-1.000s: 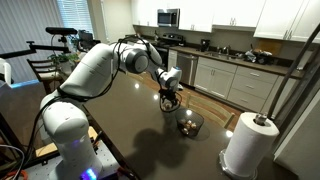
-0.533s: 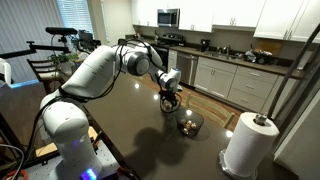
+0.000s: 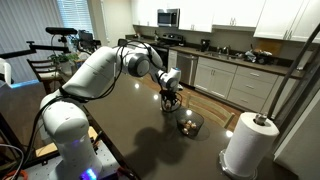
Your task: Move the basket to the right, pick up all the objects from the table and put them in the basket
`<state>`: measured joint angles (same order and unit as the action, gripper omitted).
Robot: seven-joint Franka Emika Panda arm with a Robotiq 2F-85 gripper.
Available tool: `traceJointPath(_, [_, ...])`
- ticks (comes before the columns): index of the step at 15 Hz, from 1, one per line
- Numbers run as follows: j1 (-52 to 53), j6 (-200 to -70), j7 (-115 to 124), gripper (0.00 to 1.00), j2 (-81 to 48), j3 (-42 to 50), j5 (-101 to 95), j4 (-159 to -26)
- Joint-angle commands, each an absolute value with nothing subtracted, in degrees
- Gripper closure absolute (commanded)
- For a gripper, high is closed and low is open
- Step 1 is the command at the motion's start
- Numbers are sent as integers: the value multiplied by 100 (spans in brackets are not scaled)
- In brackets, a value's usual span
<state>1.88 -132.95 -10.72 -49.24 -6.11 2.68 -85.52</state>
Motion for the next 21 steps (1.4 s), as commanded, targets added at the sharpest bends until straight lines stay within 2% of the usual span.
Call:
traceJointPath(1, [187,-13234,-1186,73,-5022,-620,168,-8387])
traceJointPath(6, [191,-13239,-1166,90,-4973,-612,165,-8386])
traceJointPath(7, [200,-13251,-1144,88,-4933,-604,161,-8422])
traceJointPath(13, [229,-13448,-1055,93,-4613,-573,146,-8773])
traceJointPath(21, [182,-13821,-998,91,-3724,-495,145,-9671])
